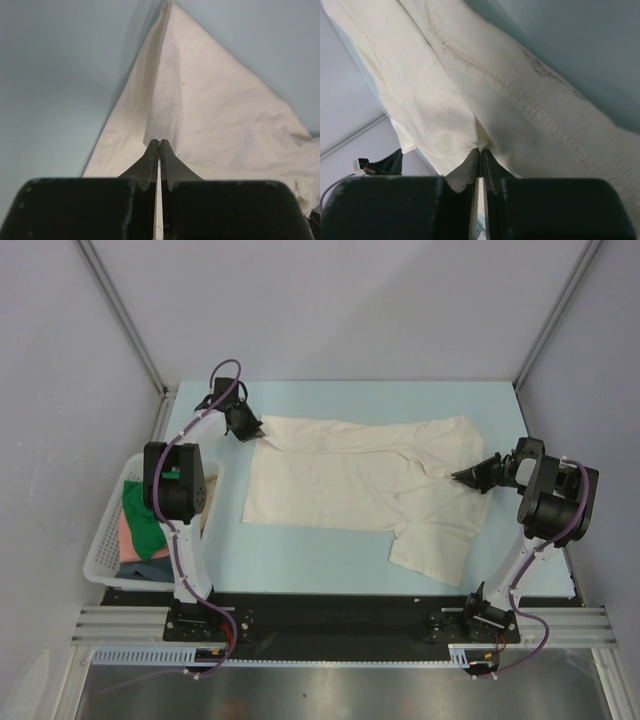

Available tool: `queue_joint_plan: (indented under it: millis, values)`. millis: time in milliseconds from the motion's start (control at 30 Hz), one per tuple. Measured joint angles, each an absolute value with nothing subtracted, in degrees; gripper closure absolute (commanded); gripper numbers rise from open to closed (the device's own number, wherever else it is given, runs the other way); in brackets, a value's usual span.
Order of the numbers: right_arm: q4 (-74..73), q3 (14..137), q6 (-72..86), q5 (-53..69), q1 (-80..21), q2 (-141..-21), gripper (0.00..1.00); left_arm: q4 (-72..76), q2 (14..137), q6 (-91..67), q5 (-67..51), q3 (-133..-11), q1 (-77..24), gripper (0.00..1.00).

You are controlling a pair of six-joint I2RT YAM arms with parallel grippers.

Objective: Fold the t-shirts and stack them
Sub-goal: Flatten the tshirt out

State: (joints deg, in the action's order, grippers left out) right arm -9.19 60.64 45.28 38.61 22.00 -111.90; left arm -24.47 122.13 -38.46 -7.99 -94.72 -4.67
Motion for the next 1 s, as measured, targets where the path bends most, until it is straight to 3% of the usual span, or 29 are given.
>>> queue_joint_plan:
  millis: [67,333,600,1000]
  values:
    - [-9.69,60.9,45.28,38.54,22.06,-111.9,1.0,-24.56,122.1,-38.39,-7.7,-94.72,-4.67,1.0]
    - [-12.75,67.35,45.65,38.39,22.52,-110.65,1.0,-25.91,121.71,-35.86,-5.26,-95.77,-4.75,1.0]
    - [-7.7,78.22,53.19,38.72,22.35,-111.59,1.0,-27.55,121.71,-31.03,-3.16,-105.56,-4.89,1.0]
    - [4.84,94.11,65.49,39.66,20.53,-123.66,1.0,-18.83,130.47,-25.41,-6.68,-119.79,-5.02,1.0]
